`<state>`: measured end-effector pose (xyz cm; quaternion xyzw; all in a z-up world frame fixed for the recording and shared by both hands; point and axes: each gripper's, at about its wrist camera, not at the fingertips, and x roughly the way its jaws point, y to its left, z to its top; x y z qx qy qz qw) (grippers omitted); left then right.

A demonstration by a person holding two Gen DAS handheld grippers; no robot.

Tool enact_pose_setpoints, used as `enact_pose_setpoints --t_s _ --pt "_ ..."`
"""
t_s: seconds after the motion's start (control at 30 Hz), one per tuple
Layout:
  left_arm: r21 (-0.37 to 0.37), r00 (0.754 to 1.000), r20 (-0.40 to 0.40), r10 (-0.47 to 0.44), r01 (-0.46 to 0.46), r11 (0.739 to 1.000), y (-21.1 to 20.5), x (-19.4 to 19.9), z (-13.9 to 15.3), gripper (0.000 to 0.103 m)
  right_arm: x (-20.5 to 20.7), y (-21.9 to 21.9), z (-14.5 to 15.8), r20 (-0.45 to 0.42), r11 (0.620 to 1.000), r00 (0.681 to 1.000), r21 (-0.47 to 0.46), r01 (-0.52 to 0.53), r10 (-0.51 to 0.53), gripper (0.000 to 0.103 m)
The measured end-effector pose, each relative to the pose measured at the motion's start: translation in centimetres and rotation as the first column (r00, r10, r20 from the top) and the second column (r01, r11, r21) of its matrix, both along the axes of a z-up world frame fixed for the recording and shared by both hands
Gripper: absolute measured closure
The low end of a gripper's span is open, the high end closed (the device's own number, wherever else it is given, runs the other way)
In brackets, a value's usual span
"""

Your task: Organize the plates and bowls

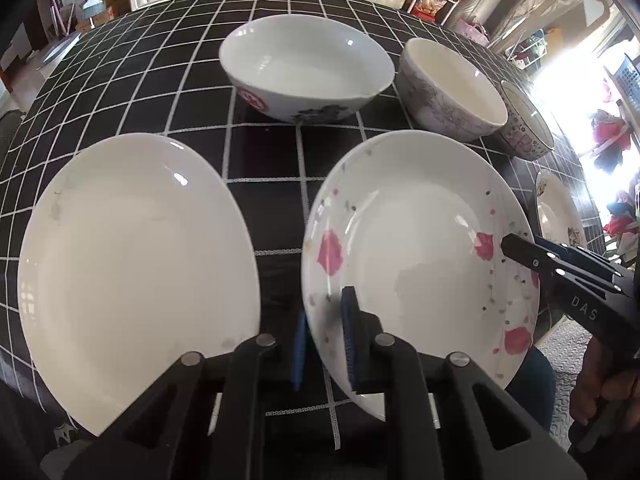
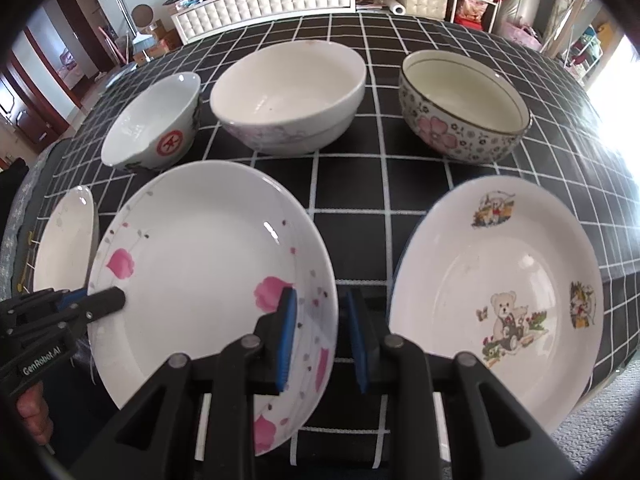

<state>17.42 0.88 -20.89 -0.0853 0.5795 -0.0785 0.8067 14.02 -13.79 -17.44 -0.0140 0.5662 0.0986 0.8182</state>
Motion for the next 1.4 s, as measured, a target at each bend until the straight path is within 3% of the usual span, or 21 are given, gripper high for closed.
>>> enact_pose_setpoints --t_s 0.47,0.73,1.1,1.4 --pt "0.0 1.0 -0.001 0.004 -0.004 1.0 0.3 -0.5 0.8 0.092 -0.7 0.3 0.2 -0.011 0.999 0.999 0.028 0.044 -0.044 0.08" --pt "0.001 1.0 0.027 0.015 -0.015 1.0 1.3 -1.3 2.4 0.092 -1.3 0.9 2.3 0.03 0.998 0.999 0.057 0.034 -0.035 0.08" --pt "0.008 0.995 0.068 0.079 -0.08 0.997 4.9 -3.2 4.6 0.092 -1.7 4.4 3.9 0.062 0.996 0.998 0.092 -0.019 0.013 0.08" --pt "0.034 0.984 0.075 0.164 -0.167 0.985 9.5 -5.2 4.9 0.093 -1.6 9.6 3.9 0.059 0.989 0.993 0.105 -0.106 0.101 0.08"
